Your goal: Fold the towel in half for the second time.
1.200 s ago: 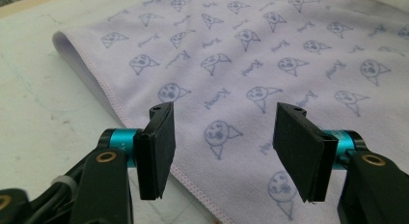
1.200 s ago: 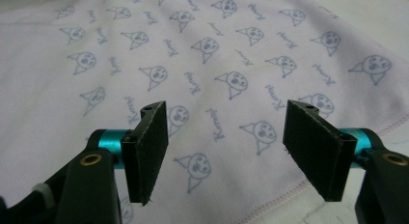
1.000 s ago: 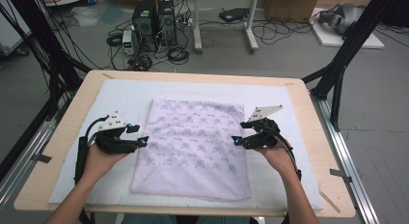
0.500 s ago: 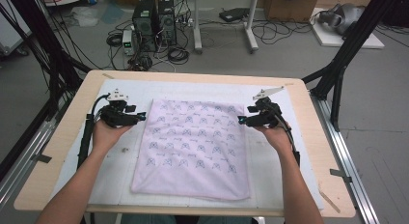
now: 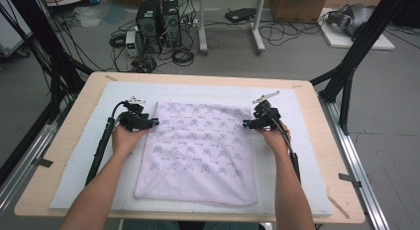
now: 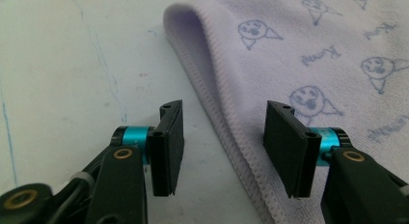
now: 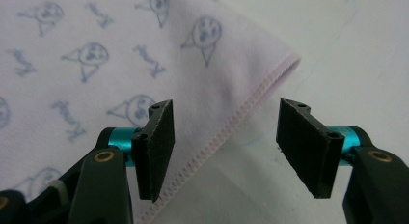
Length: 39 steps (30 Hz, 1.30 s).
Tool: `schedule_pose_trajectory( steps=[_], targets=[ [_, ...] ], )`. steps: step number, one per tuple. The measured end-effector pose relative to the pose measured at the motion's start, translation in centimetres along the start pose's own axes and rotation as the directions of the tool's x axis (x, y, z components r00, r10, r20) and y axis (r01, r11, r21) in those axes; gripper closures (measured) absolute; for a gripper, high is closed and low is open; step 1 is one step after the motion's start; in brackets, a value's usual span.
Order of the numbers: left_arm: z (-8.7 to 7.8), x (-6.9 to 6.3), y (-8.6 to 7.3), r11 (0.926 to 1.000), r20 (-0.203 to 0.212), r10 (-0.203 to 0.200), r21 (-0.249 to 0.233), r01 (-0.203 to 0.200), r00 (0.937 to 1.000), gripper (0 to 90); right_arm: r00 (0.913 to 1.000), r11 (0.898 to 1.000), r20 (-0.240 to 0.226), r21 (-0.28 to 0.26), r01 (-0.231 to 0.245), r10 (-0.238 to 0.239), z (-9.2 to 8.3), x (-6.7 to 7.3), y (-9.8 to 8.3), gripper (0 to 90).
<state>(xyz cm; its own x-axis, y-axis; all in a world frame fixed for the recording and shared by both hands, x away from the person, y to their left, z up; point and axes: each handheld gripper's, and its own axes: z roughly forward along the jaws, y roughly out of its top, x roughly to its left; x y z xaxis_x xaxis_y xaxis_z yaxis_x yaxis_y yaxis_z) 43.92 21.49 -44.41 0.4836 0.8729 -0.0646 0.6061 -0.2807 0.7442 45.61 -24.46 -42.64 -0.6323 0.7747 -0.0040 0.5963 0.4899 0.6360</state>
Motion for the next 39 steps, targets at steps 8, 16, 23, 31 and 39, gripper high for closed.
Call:
schedule_pose_trajectory(
  steps=[8,16,23,31,39],
  targets=[
    [0.2,0.8,0.4,0.9984,0.086,-0.053,0.021,0.052,0.9949,82.2,0.9946,0.999,-0.098,-0.026,-0.037,0.034,0.5,-0.2,-1.1,69.2],
    [0.1,0.9,0.6,0.9990,0.098,-0.044,0.015,0.043,0.9942,85.5,0.9815,0.997,-0.177,-0.022,-0.078,0.073,0.7,-0.3,-0.8,83.5],
    [-2.3,1.1,1.3,0.9972,0.128,-0.023,-0.067,0.032,0.9915,85.6,0.9846,0.997,-0.173,-0.068,-0.042,0.030,-1.0,-0.2,-0.2,84.1],
    [-6.7,-0.7,1.1,0.9890,0.156,0.084,-0.134,-0.063,0.9842,85.7,0.9753,0.991,-0.218,-0.132,0.007,-0.036,-5.5,1.6,0.4,84.2],
    [-7.3,-0.9,-4.4,0.9985,0.232,0.055,-0.009,-0.055,0.9711,84.6,0.9589,1.000,-0.283,-0.024,0.002,-0.008,-5.0,4.4,-4.3,80.9]
  ],
)
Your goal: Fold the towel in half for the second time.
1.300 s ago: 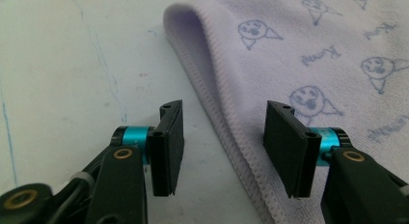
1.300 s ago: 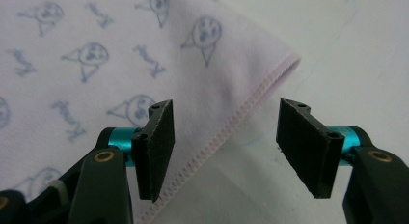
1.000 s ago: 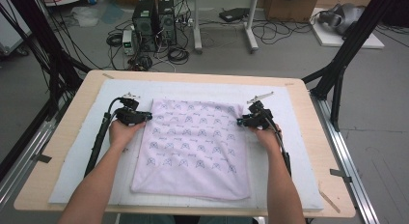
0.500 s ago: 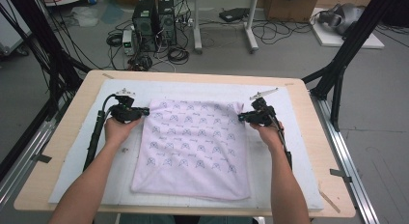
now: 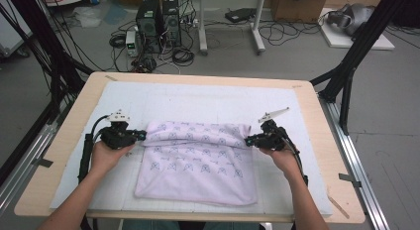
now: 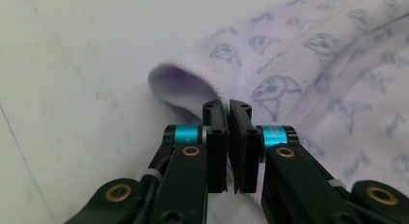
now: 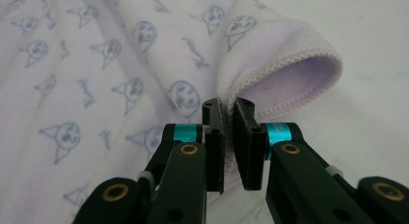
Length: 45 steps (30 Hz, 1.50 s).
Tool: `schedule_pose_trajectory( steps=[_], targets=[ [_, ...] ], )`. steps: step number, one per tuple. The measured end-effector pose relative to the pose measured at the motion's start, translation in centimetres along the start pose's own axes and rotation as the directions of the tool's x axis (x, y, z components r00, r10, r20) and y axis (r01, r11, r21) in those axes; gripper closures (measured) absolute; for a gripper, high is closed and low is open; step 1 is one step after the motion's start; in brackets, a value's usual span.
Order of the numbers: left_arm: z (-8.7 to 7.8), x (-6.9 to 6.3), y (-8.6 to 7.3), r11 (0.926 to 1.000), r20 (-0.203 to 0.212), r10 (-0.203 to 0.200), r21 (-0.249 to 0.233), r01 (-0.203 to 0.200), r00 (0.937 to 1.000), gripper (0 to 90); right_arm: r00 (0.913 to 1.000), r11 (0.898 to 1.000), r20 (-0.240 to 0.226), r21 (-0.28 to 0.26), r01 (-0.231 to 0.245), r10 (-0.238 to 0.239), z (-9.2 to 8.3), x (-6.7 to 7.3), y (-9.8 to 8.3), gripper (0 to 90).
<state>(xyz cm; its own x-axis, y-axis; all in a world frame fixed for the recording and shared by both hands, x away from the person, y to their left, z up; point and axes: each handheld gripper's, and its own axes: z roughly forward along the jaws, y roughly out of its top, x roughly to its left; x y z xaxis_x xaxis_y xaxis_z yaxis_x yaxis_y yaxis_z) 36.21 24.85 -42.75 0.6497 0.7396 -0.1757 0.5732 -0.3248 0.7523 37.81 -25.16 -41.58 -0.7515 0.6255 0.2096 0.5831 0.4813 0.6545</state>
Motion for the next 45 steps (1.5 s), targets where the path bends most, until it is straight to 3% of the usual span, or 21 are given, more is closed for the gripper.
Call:
schedule_pose_trajectory(
  steps=[2,3,5,9,12,16,18,20,21,22,23,24,27,30,32,34,38,42,44,45],
  targets=[
    [-0.1,0.4,-0.2,0.9997,0.008,-0.024,0.008,0.024,0.9997,73.8,0.9989,0.999,-0.009,0.013,-0.047,0.047,0.2,-0.4,-0.6,58.9],
    [-0.2,0.6,-0.1,0.9986,0.015,-0.049,-0.017,0.049,0.9987,65.0,0.9976,0.998,-0.003,0.007,-0.069,0.069,0.0,-0.5,-0.6,50.3],
    [-0.5,1.0,0.6,0.9971,0.006,-0.061,-0.045,0.061,0.9981,54.1,0.9975,0.996,0.022,-0.056,-0.066,0.067,-1.0,-0.7,-0.2,43.8],
    [0.1,1.5,2.4,0.9966,-0.028,-0.062,-0.057,0.060,0.9977,47.0,0.9961,0.996,0.083,-0.085,-0.024,0.031,-1.7,-1.1,1.8,37.9],
    [1.3,1.8,3.7,0.9977,-0.063,-0.048,-0.050,0.045,0.9969,43.8,0.9946,0.997,0.101,-0.077,-0.015,0.022,-1.2,-1.7,3.4,35.9],
    [3.6,2.8,4.5,0.9952,-0.061,-0.097,-0.016,0.096,0.9934,40.3,0.9912,0.999,0.128,-0.038,-0.027,0.032,0.8,-3.3,4.5,35.3],
    [4.4,3.1,4.3,0.9917,-0.033,-0.128,-0.015,0.127,0.9912,44.5,0.9902,0.998,0.126,0.003,-0.061,0.060,1.9,-4.2,4.3,35.9],
    [5.0,3.3,3.9,0.9934,0.043,-0.114,0.016,0.113,0.9925,65.0,0.9917,0.995,0.094,0.048,-0.092,0.088,2.8,-4.7,4.0,45.2],
    [5.0,3.3,3.8,0.9946,0.054,-0.100,0.034,0.099,0.9935,76.8,0.9941,0.993,0.054,0.071,-0.097,0.094,3.2,-4.8,3.8,57.5],
    [5.0,3.2,3.8,0.9953,0.049,-0.089,0.043,0.087,0.9949,82.1,0.9962,0.993,0.015,0.081,-0.086,0.085,3.4,-4.7,3.7,75.7],
    [4.8,3.2,3.8,0.9959,0.053,-0.085,0.036,0.083,0.9949,85.3,0.9993,0.994,-0.019,0.104,-0.031,0.033,3.5,-4.1,3.6,82.6],
    [4.4,3.1,3.9,0.9965,0.051,-0.083,0.014,0.082,0.9953,86.0,1.0000,0.994,0.001,0.112,-0.005,0.005,3.5,-3.8,3.7,83.1],
    [2.6,2.7,4.6,0.9932,0.055,-0.078,-0.082,0.083,0.9954,86.7,0.9999,0.997,0.007,0.080,0.008,-0.008,2.7,-3.1,4.1,84.6],
    [0.2,1.9,5.1,0.9870,0.065,-0.048,-0.150,0.057,0.9967,86.9,0.9993,0.999,-0.001,-0.016,0.037,-0.037,0.2,-1.9,4.5,84.9],
    [-1.4,1.1,5.2,0.9846,0.070,-0.012,-0.173,0.024,0.9975,86.9,0.9981,0.996,0.001,-0.059,0.062,-0.062,-1.4,-0.9,4.5,85.1],
    [-3.0,0.1,4.9,0.9764,0.084,0.010,-0.216,0.009,0.9965,86.9,0.9961,0.991,-0.002,-0.097,0.088,-0.088,-3.3,0.2,4.3,85.2],
    [-5.4,-2.2,3.3,0.9726,0.101,0.068,-0.229,-0.043,0.9926,86.8,0.9876,0.977,-0.005,-0.147,0.155,-0.157,-6.4,3.1,2.7,85.2],
    [-7.4,-4.2,-0.3,0.9771,0.129,0.087,-0.204,-0.060,0.9878,86.0,0.9792,0.970,-0.065,-0.164,0.179,-0.192,-7.7,5.7,-0.7,83.5],
    [-8.3,-4.7,-2.1,0.9809,0.122,0.084,-0.185,-0.061,0.9890,77.2,0.9774,0.968,-0.059,-0.161,0.191,-0.203,-8.0,6.7,-2.3,77.8],
    [-8.7,-4.8,-2.7,0.9829,0.099,0.080,-0.173,-0.062,0.9919,69.0,0.9781,0.968,-0.048,-0.161,0.192,-0.202,-8.2,7.0,-2.8,73.6]
  ],
)
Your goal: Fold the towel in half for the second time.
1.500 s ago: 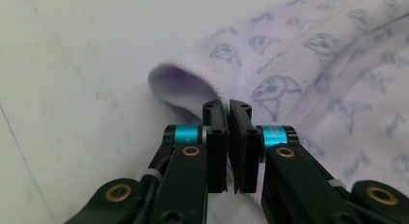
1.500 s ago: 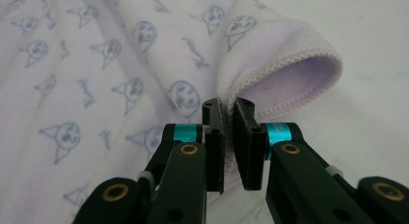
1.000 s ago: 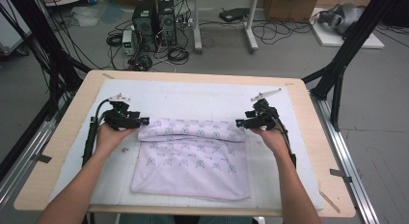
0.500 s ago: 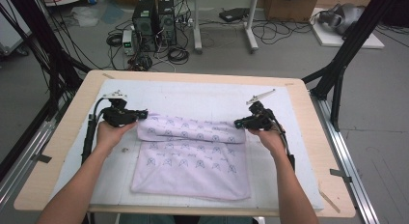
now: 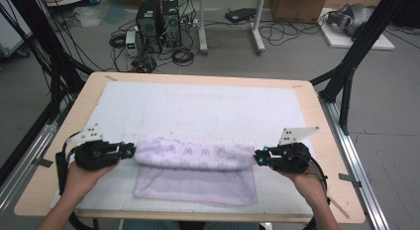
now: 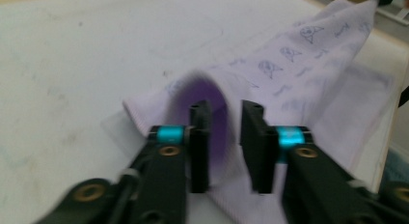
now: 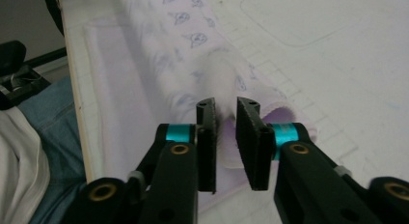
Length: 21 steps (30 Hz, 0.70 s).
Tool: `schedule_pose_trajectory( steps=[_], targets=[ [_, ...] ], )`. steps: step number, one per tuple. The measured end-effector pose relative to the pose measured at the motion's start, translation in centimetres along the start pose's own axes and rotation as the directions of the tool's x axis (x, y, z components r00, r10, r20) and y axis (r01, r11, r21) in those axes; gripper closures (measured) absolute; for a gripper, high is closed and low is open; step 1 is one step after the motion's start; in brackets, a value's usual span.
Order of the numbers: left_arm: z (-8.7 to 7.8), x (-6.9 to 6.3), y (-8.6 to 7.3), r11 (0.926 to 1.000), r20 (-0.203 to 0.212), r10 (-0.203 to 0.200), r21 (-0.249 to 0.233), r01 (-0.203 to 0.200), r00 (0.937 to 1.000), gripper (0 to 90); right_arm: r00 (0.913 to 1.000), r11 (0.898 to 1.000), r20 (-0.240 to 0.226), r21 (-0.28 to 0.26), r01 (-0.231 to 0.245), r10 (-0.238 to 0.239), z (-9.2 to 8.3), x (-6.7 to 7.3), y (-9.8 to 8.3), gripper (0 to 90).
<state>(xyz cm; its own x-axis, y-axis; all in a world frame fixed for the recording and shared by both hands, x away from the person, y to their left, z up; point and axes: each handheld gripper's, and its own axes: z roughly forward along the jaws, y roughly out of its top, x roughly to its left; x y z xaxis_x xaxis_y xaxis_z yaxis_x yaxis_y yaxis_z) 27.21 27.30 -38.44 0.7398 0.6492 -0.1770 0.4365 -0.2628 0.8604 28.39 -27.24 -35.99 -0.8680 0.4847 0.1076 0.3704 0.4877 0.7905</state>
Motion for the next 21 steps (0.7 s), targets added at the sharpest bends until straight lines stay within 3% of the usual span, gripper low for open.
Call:
schedule_pose_trajectory(
  steps=[2,5,6,9,13,17,19,21],
  targets=[
    [-0.6,0.0,-0.6,0.9999,-0.034,-0.001,0.010,0.001,0.9994,59.7,0.9992,1.000,0.037,0.005,-0.013,0.013,-0.4,0.3,-0.4,68.2],
    [-0.3,0.1,-0.1,0.9999,-0.034,0.009,0.013,-0.008,0.9994,56.4,0.9996,1.000,0.025,-0.012,0.012,-0.012,0.3,0.3,0.0,64.6],
    [0.0,0.1,0.0,0.9999,-0.023,0.004,0.010,-0.004,0.9997,55.8,0.9993,1.000,0.024,0.004,0.029,-0.029,1.1,0.4,0.2,63.5],
    [1.7,-0.3,0.6,0.9996,0.011,0.019,0.021,-0.019,0.9998,54.4,0.9982,0.997,0.011,0.041,0.059,-0.060,3.3,0.6,0.4,60.9],
    [4.1,-0.7,0.5,0.9938,0.029,0.055,0.095,-0.058,0.9981,53.7,0.9969,0.992,-0.002,0.103,0.078,-0.078,6.0,0.5,0.0,58.0],
    [6.1,-0.6,-0.4,0.9800,0.040,0.083,0.178,-0.088,0.9958,60.2,0.9959,0.983,0.025,0.163,0.081,-0.086,7.8,0.3,-0.9,59.2],
    [7.0,-0.7,-0.7,0.9629,0.061,0.129,0.231,-0.139,0.9898,70.5,0.9953,0.979,0.023,0.183,0.089,-0.095,8.5,0.1,-1.4,65.6],
    [7.7,-0.9,-1.0,0.9514,0.089,0.141,0.263,-0.160,0.9860,86.8,0.9953,0.979,0.026,0.181,0.088,-0.094,8.9,0.2,-1.9,74.3]
  ],
)
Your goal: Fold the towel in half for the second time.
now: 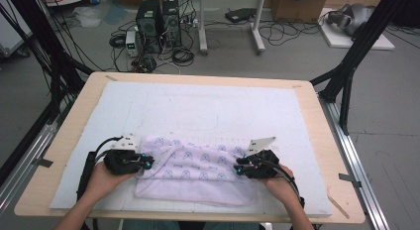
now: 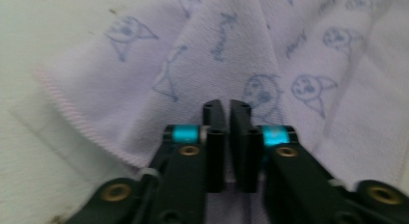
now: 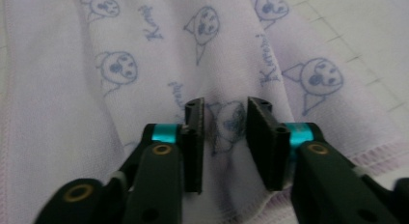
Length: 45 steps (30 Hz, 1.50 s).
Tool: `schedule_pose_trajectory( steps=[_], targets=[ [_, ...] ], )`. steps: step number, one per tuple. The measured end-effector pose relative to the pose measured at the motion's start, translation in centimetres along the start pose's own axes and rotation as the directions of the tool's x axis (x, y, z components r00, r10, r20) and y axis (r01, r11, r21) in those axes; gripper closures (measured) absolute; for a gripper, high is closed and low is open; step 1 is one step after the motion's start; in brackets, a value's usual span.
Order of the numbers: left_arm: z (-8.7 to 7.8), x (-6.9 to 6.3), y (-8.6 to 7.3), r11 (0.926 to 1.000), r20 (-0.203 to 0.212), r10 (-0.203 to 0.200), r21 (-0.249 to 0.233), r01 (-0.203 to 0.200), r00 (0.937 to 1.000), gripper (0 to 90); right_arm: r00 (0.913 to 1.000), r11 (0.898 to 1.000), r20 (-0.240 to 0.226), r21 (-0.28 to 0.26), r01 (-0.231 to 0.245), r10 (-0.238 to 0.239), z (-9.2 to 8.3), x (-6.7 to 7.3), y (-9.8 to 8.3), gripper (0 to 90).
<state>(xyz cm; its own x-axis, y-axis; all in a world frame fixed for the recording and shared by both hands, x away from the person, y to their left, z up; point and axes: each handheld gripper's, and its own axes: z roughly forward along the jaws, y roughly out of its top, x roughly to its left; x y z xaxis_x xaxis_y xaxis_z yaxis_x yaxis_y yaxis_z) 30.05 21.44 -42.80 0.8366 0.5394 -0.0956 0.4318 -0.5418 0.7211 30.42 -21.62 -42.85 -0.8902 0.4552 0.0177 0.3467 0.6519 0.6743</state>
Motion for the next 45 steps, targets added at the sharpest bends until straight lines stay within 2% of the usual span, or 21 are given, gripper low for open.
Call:
schedule_pose_trajectory(
  steps=[1,2,4,7,10,12,13,14,15,17,20,24,28,31,32,34,38,39,41,43,45],
  targets=[
    [0.0,-0.1,0.0,0.9999,0.002,0.010,0.000,-0.010,0.9999,89.2,1.0000,1.000,-0.008,-0.009,0.003,-0.003,-0.1,0.0,-0.1,84.1],
    [-0.2,-0.2,0.1,0.9999,0.003,0.012,-0.011,-0.012,0.9999,89.5,0.9996,1.000,-0.027,-0.015,-0.003,0.002,-0.4,0.0,-0.1,85.9],
    [-1.2,-0.1,0.1,0.9985,0.006,-0.004,-0.055,0.004,1.0000,89.6,0.9990,0.999,-0.044,-0.029,-0.012,0.011,-1.0,-0.1,-0.2,86.3],
    [-3.9,-0.3,-0.1,0.9892,-0.002,-0.024,-0.145,0.023,0.9997,89.6,0.9988,0.997,-0.049,-0.077,0.004,-0.008,-2.7,0.5,0.2,86.6],
    [-6.2,-1.1,-0.5,0.9830,0.001,-0.015,-0.183,0.015,0.9999,89.6,0.9977,0.992,-0.062,-0.122,0.019,-0.027,-4.5,1.3,0.5,86.6],
    [-7.6,-1.7,-1.0,0.9793,0.021,-0.017,-0.201,0.020,0.9996,89.6,0.9921,0.986,-0.115,-0.161,0.032,-0.051,-5.9,2.2,0.5,85.8],
    [-8.1,-2.0,-1.2,0.9787,0.033,-0.012,-0.204,0.019,0.9994,88.9,0.9884,0.985,-0.140,-0.169,0.035,-0.059,-6.5,2.6,0.4,82.6],
    [-8.4,-2.2,-1.4,0.9790,0.030,-0.016,-0.203,0.021,0.9994,81.4,0.9844,0.984,-0.165,-0.177,0.031,-0.061,-7.0,3.0,0.2,79.1],
    [-8.4,-2.3,-1.5,0.9806,0.029,-0.017,-0.195,0.022,0.9994,73.0,0.9836,0.982,-0.169,-0.188,0.029,-0.062,-7.4,3.2,0.1,77.1],
    [-8.0,-2.4,-1.7,0.9830,0.034,-0.020,-0.182,0.026,0.9992,67.3,0.9867,0.982,-0.151,-0.187,0.031,-0.060,-7.6,3.6,-0.1,72.0],
    [-6.5,-2.6,-1.7,0.9862,0.049,-0.016,-0.164,0.024,0.9987,65.0,0.9861,0.986,-0.149,-0.161,0.049,-0.073,-6.5,4.1,-0.3,68.0],
    [-4.1,-2.9,-2.1,0.9942,0.055,0.004,-0.107,0.002,0.9985,64.3,0.9871,0.994,-0.140,-0.091,0.066,-0.078,-4.1,4.6,-1.0,64.9],
    [-3.2,-3.1,-3.1,0.9985,0.038,0.027,-0.048,-0.025,0.9989,64.7,0.9887,0.996,-0.122,-0.013,0.086,-0.087,-2.0,4.8,-2.3,64.5],
    [-3.1,-3.2,-4.2,0.9995,0.022,0.031,-0.006,-0.031,0.9993,64.1,0.9884,0.996,-0.129,-0.037,0.075,-0.080,-2.0,4.8,-3.0,68.1],
    [-3.3,-3.2,-4.5,0.9995,0.021,0.028,-0.018,-0.027,0.9994,63.6,0.9891,0.996,-0.125,-0.041,0.074,-0.079,-2.1,4.8,-3.2,67.8],
    [-3.5,-3.1,-4.8,0.9998,0.018,0.020,-0.006,-0.020,0.9996,61.0,0.9899,0.997,-0.119,-0.035,0.074,-0.078,-2.4,4.9,-3.3,66.0],
    [-3.3,-3.3,-5.0,0.9989,0.011,0.045,-0.010,-0.045,0.9989,59.8,0.9909,0.996,-0.105,-0.037,0.080,-0.083,-2.3,5.1,-3.7,67.0],
    [-3.3,-3.4,-5.0,0.9986,0.006,0.051,-0.010,-0.051,0.9987,62.1,0.9910,0.996,-0.103,-0.038,0.082,-0.086,-2.3,5.0,-3.8,71.1],
    [-3.4,-3.3,-4.9,0.9981,-0.001,0.056,-0.026,-0.056,0.9985,74.9,0.9921,0.996,-0.091,-0.036,0.083,-0.086,-2.3,4.8,-3.8,81.5],
    [-3.6,-3.2,-4.8,0.9982,-0.001,0.050,-0.035,-0.050,0.9988,84.5,0.9917,0.997,-0.107,-0.027,0.069,-0.071,-2.3,4.6,-3.5,84.4],
    [-3.8,-3.3,-4.7,0.9972,-0.006,0.060,-0.044,-0.060,0.9982,86.2,0.9917,0.997,-0.101,-0.024,0.077,-0.079,-2.7,4.5,-3.1,85.1]
  ],
)
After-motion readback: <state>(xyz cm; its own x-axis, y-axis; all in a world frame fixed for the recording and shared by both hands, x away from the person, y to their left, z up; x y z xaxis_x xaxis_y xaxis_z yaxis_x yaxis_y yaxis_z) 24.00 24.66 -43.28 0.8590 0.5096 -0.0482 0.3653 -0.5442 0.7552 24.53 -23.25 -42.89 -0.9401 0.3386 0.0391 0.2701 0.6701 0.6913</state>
